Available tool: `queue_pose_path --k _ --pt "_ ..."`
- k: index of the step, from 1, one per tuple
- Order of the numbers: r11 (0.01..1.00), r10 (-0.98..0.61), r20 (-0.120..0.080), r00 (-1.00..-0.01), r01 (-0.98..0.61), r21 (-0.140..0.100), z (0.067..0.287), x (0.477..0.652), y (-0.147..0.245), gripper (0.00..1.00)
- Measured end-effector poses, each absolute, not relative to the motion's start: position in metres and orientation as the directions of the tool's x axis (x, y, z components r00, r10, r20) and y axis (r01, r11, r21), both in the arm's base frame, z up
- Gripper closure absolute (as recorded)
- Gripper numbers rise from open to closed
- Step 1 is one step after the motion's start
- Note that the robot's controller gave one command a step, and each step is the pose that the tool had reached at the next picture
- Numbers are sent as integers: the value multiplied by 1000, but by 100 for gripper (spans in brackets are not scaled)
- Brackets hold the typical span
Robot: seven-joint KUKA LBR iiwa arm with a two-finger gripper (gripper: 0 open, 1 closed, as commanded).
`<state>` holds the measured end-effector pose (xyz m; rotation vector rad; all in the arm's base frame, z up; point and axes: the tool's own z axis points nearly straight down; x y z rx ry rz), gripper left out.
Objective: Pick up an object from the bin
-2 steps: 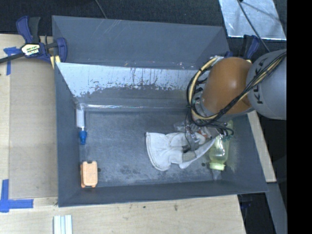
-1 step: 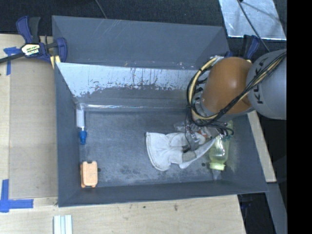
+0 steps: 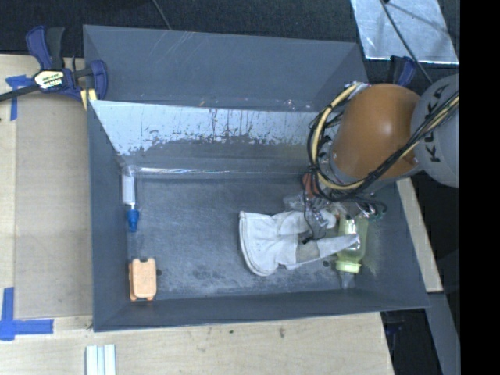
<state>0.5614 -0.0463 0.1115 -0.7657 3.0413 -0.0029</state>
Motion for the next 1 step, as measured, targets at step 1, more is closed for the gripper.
queue_pose_path --k 1 --pt "902 -432 -10 -902 -432 -5 306 552 -17 100"
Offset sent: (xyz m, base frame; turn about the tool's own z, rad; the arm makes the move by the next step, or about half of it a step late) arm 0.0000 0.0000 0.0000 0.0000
